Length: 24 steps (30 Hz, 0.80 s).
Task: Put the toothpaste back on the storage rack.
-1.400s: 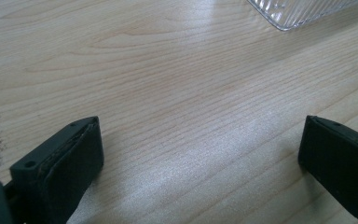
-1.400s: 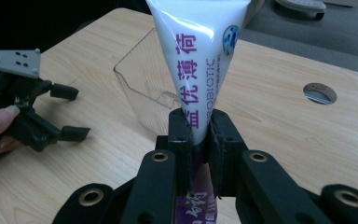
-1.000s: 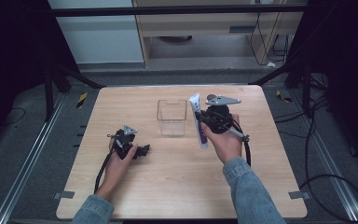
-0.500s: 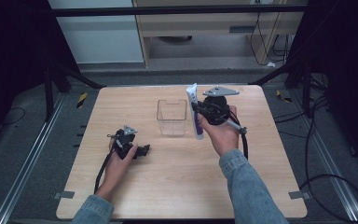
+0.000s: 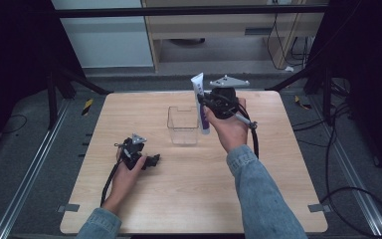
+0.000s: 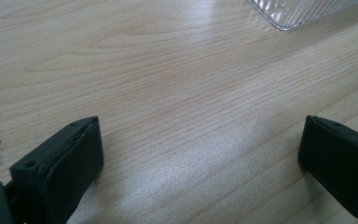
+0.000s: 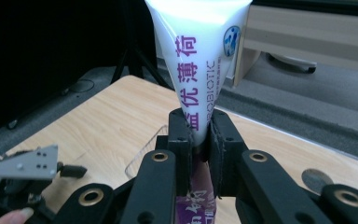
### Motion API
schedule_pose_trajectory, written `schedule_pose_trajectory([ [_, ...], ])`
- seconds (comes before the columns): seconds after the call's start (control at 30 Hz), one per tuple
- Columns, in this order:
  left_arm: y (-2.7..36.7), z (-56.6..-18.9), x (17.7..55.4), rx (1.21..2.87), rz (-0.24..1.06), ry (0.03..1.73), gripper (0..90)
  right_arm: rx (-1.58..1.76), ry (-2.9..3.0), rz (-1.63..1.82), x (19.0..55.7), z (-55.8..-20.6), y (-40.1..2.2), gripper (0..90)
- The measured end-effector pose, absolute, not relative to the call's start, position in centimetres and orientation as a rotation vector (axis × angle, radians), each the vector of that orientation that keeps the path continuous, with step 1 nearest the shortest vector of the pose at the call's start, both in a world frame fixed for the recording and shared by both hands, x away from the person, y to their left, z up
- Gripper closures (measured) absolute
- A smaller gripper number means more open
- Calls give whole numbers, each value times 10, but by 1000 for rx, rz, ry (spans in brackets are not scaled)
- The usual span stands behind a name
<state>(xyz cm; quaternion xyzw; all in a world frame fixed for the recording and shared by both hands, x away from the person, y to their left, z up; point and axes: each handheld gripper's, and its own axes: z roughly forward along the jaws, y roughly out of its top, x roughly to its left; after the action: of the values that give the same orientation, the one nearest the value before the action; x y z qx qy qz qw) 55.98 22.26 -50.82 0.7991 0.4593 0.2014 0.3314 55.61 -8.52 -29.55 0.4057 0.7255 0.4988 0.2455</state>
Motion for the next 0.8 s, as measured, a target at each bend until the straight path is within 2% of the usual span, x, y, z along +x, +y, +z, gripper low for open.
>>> schedule_pose_trajectory([
  [0.33,222,-508,560,2086,526,1202,0,1075,1954,1368,575,-281,-66,805],
  [0.8,222,-508,559,2088,527,1205,0,1081,1934,1383,601,-292,-47,805],
])
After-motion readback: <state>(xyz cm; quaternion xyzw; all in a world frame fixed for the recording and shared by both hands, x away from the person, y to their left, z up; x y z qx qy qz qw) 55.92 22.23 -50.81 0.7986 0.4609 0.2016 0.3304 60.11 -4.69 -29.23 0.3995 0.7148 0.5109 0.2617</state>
